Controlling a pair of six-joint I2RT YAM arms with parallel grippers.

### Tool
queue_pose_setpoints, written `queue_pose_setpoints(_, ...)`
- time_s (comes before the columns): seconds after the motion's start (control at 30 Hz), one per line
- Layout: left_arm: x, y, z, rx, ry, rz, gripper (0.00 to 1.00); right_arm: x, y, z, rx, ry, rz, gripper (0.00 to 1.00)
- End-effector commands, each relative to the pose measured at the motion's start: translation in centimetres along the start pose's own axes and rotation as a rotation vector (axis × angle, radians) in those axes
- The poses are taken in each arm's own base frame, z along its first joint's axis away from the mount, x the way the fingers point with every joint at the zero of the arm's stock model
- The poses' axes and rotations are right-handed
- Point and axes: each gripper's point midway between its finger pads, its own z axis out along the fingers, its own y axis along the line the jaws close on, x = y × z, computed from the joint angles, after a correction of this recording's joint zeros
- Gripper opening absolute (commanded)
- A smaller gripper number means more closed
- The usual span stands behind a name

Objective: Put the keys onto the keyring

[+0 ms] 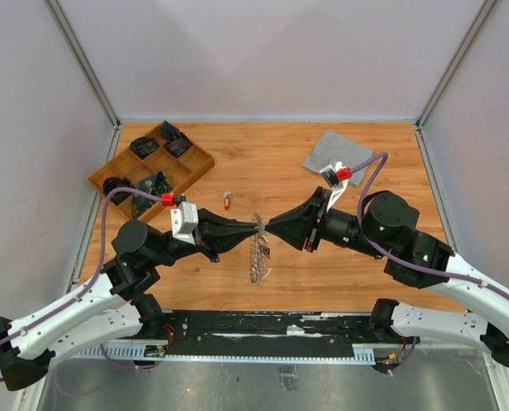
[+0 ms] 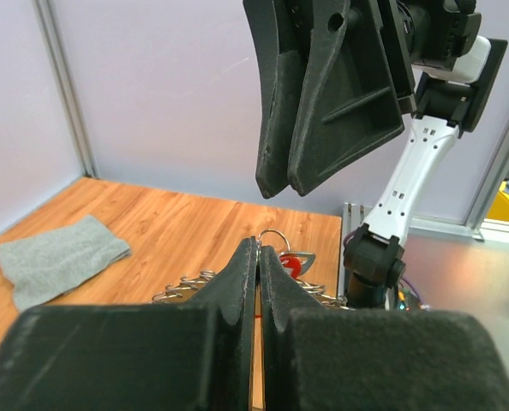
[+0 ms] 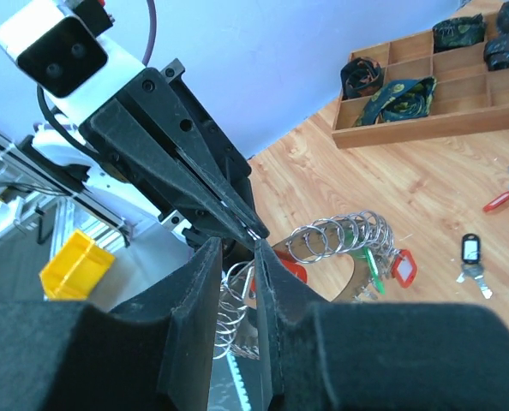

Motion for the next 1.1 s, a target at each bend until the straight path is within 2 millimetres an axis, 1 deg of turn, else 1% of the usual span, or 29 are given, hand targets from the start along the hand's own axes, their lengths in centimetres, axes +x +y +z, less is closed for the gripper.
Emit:
queue_pose_setpoints(0.0,-2.5,0.3,-0.1,-0.026,-0.091,0.035,0.01,-1.0,0.1,0.6,0.017,-0.059,0.145,0.23)
queue_pose_setpoints(0.2,-2.7,0.3,-0.1,-0.027,-0.095,0.039,0.01,0.0,-0.2,1.1,0.033,-0.014,0.163,0.23)
queue_pose_setpoints(0.37,-2.8,0.3,-0.2,-0.028,-0.098,0.045,0.0,0.6,-1.2,0.8,0.089,0.004,0.159,0.24)
queue_pose_setpoints(0.5,-2.9,0.2,-0.2,-0.028,-0.099,0.045,0.01,0.8,-1.6,0.7,0.106,0.009,0.158,0.25)
queue_pose_setpoints(0.7,-2.8,0.2,-0.1,-0.026,-0.097,0.045,0.0,0.9,-1.0,1.0,0.075,0.023,0.162,0.24)
queue_pose_setpoints(0.83,-2.8,0.2,-0.1,-0.025,-0.098,0.045,0.01,0.9,-0.4,1.2,0.045,0.03,0.16,0.16)
queue_pose_setpoints(1.0,-2.9,0.3,-0.2,-0.031,-0.1,0.046,0.0,0.8,-0.8,0.9,0.063,0.02,0.155,0.01)
queue_pose_setpoints(1.07,-2.9,0.3,-0.3,-0.034,-0.099,0.047,0.0,0.7,-1.0,0.7,0.078,0.014,0.15,0.01)
